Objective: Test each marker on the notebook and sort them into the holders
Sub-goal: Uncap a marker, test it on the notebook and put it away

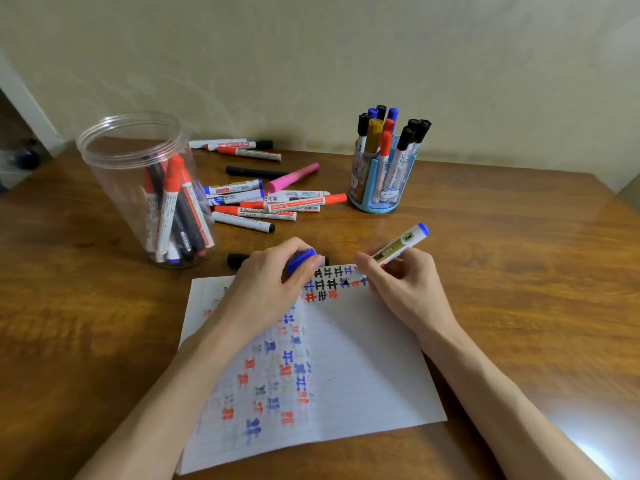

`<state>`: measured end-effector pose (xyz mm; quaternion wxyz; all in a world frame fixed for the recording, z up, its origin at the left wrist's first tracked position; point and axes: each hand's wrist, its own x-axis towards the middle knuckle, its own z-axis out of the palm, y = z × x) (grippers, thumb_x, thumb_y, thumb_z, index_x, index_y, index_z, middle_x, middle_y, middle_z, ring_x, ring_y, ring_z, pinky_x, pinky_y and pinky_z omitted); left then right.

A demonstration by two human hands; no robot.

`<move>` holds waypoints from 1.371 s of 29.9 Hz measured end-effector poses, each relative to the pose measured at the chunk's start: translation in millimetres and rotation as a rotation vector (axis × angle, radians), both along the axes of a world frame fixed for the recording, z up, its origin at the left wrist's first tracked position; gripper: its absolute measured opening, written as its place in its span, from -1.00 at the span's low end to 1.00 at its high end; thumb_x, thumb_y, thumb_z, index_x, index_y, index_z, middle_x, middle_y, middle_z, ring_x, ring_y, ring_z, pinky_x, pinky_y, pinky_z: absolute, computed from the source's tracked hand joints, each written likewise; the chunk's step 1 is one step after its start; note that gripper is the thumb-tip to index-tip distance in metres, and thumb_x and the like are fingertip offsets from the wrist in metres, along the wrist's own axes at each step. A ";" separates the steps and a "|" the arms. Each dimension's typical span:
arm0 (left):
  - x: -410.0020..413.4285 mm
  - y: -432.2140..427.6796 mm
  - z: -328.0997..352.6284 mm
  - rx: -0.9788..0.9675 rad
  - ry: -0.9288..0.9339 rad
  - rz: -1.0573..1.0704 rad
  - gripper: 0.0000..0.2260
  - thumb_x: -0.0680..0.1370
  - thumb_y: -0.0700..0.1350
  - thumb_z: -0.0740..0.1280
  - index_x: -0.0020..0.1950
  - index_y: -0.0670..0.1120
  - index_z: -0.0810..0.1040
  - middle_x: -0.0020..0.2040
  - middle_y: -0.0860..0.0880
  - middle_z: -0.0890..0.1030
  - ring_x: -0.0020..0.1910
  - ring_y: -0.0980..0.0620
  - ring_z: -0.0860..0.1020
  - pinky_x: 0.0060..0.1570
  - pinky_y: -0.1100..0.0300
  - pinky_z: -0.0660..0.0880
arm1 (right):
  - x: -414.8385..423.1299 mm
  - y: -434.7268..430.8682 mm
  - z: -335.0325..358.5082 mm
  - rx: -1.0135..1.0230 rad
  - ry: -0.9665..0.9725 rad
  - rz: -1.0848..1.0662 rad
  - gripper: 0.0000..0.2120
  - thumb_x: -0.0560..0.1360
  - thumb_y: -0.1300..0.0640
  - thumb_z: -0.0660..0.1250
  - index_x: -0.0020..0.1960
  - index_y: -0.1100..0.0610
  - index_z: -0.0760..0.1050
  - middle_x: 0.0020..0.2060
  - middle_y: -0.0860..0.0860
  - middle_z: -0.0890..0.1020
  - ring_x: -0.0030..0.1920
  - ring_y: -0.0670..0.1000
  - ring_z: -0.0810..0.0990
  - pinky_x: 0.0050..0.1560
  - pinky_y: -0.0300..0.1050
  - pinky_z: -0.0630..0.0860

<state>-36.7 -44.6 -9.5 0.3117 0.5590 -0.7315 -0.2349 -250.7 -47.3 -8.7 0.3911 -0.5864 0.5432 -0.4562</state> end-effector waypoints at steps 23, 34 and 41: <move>-1.3 0.4 -14.9 -0.186 -0.040 -0.002 -0.78 0.66 0.18 0.24 0.11 0.07 0.53 -0.15 0.15 0.62 -0.14 0.18 0.63 -0.24 0.13 0.60 | 11.3 3.8 -9.2 -0.183 0.253 -0.022 -0.81 0.52 0.17 0.48 -0.26 0.05 0.57 -0.34 -0.12 0.68 -0.39 -0.11 0.61 -0.38 -0.30 0.47; -1.0 -0.8 -14.4 -0.188 -0.028 -0.015 -0.74 0.65 0.19 0.23 0.13 0.04 0.54 -0.13 0.15 0.63 -0.14 0.19 0.63 -0.23 0.17 0.60 | 7.2 0.2 -11.0 -0.171 0.191 -0.026 -0.80 0.52 0.20 0.48 -0.26 0.08 0.59 -0.34 -0.08 0.70 -0.38 -0.11 0.63 -0.38 -0.26 0.49; -0.3 -0.3 -15.7 -0.201 -0.035 -0.010 -0.76 0.65 0.19 0.23 0.12 0.05 0.53 -0.14 0.16 0.62 -0.15 0.20 0.62 -0.24 0.19 0.59 | 9.1 2.4 -11.8 -0.169 0.231 0.016 -0.82 0.54 0.16 0.48 -0.23 0.07 0.60 -0.30 -0.07 0.73 -0.30 -0.02 0.71 -0.33 -0.09 0.62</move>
